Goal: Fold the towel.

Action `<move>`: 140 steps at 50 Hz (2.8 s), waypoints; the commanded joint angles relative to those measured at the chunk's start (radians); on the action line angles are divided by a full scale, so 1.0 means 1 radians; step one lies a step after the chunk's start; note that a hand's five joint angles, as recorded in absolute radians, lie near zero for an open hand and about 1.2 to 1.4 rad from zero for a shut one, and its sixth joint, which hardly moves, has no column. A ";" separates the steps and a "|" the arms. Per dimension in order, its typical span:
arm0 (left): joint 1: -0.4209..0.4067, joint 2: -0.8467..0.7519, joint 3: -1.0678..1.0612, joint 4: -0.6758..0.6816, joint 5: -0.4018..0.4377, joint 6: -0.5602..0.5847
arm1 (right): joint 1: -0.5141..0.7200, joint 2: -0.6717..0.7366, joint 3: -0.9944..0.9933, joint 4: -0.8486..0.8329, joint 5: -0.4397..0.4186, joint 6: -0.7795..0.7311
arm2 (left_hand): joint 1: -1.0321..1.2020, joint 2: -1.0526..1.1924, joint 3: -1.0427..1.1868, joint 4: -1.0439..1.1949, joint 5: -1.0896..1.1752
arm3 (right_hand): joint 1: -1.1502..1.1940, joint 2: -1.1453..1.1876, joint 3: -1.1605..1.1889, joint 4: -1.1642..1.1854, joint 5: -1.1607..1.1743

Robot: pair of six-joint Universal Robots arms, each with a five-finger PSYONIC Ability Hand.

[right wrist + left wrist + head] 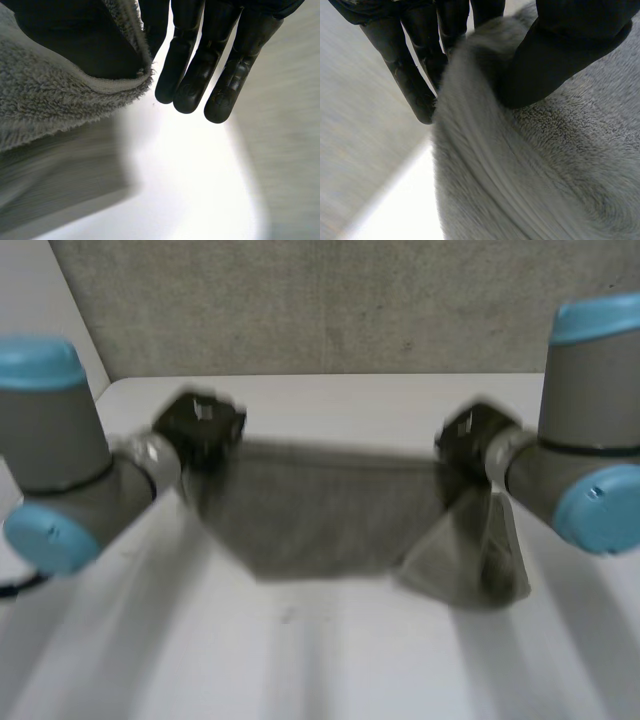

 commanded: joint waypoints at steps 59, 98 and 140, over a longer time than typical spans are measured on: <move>0.083 0.443 -0.537 0.483 -0.001 -0.173 | -0.195 -0.244 0.757 -0.469 -0.259 0.837 | 0.254 0.181 0.181 0.179 0.195 | -0.725 -0.921 -0.940 -0.951 -0.943; 0.103 0.439 -0.573 0.487 0.002 -0.186 | -0.144 0.029 0.547 -0.553 -0.250 0.531 | 0.254 0.181 0.181 0.179 0.195 | -0.170 -0.366 -0.385 -0.396 -0.388; 0.115 0.422 -0.583 0.487 0.004 -0.186 | -0.146 0.038 0.541 -0.518 -0.230 0.513 | 0.254 0.181 0.181 0.179 0.195 | -0.372 -0.569 -0.587 -0.599 -0.591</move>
